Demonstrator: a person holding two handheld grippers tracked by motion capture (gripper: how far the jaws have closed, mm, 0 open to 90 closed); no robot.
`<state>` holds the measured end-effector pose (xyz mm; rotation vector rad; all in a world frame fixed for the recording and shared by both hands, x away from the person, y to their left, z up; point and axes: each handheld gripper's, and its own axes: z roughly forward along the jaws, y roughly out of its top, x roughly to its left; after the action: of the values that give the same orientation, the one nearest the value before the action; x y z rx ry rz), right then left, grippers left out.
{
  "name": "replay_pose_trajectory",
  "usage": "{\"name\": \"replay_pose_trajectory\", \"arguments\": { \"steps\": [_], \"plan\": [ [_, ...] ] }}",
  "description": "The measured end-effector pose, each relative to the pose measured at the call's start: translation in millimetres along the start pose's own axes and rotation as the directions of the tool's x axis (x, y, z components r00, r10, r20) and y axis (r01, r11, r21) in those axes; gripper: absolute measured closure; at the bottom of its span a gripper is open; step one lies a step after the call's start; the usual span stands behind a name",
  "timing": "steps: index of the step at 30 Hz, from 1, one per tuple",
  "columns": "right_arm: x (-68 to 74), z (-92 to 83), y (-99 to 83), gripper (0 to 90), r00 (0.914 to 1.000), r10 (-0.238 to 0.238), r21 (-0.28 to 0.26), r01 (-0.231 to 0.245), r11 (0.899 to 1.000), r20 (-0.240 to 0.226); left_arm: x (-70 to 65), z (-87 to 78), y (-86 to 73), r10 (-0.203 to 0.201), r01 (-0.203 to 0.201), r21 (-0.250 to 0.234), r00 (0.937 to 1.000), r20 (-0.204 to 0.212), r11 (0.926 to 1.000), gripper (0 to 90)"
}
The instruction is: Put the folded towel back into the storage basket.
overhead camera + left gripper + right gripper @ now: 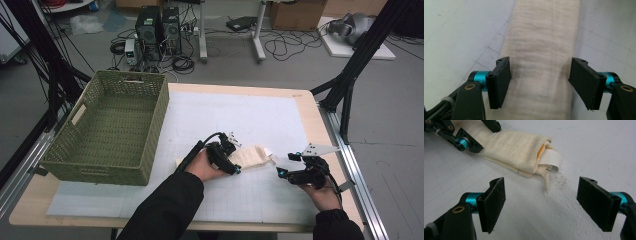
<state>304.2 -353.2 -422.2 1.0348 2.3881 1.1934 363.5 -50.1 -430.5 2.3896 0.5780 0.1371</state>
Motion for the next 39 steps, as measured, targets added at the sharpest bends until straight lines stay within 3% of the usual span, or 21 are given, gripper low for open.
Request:
{"name": "replay_pose_trajectory", "arguments": {
  "steps": [4, 17, 21, 26, 39],
  "plan": [
    [0.1, -0.8, 0.1, 21.4, 1.0, -0.003, -0.005, 0.004, 1.0, 0.003, -2.6, 0.5, -0.6, 0.02, -0.02, 0.003, 0.9997, -0.012, 0.9998, 33.2],
    [0.4, -1.7, -0.2, 20.7, 0.9999, -0.004, -0.007, 0.004, 1.0, 0.016, -6.5, 1.0, -2.0, 0.032, -0.032, -0.007, 0.9988, -0.037, 0.9995, 35.2],
    [0.1, -2.1, -0.3, 20.7, 0.9999, -0.004, -0.011, 0.004, 1.0, 0.017, -3.5, -0.6, -4.5, 0.026, -0.026, -0.019, 0.9996, -0.005, 0.9995, 35.6],
    [-0.8, -2.3, -0.5, 20.7, 0.9998, -0.005, -0.01, 0.005, 1.0, 0.021, -3.6, -0.5, -4.2, 0.032, -0.032, -0.014, 0.9995, -0.001, 0.9994, 33.5],
    [0.0, -2.2, -0.2, 20.7, 0.9996, -0.008, -0.009, 0.008, 1.0, 0.026, -8.3, 0.3, -3.5, 0.058, -0.059, -0.006, 0.9965, -0.059, 0.9983, 41.5]
  ]
}}
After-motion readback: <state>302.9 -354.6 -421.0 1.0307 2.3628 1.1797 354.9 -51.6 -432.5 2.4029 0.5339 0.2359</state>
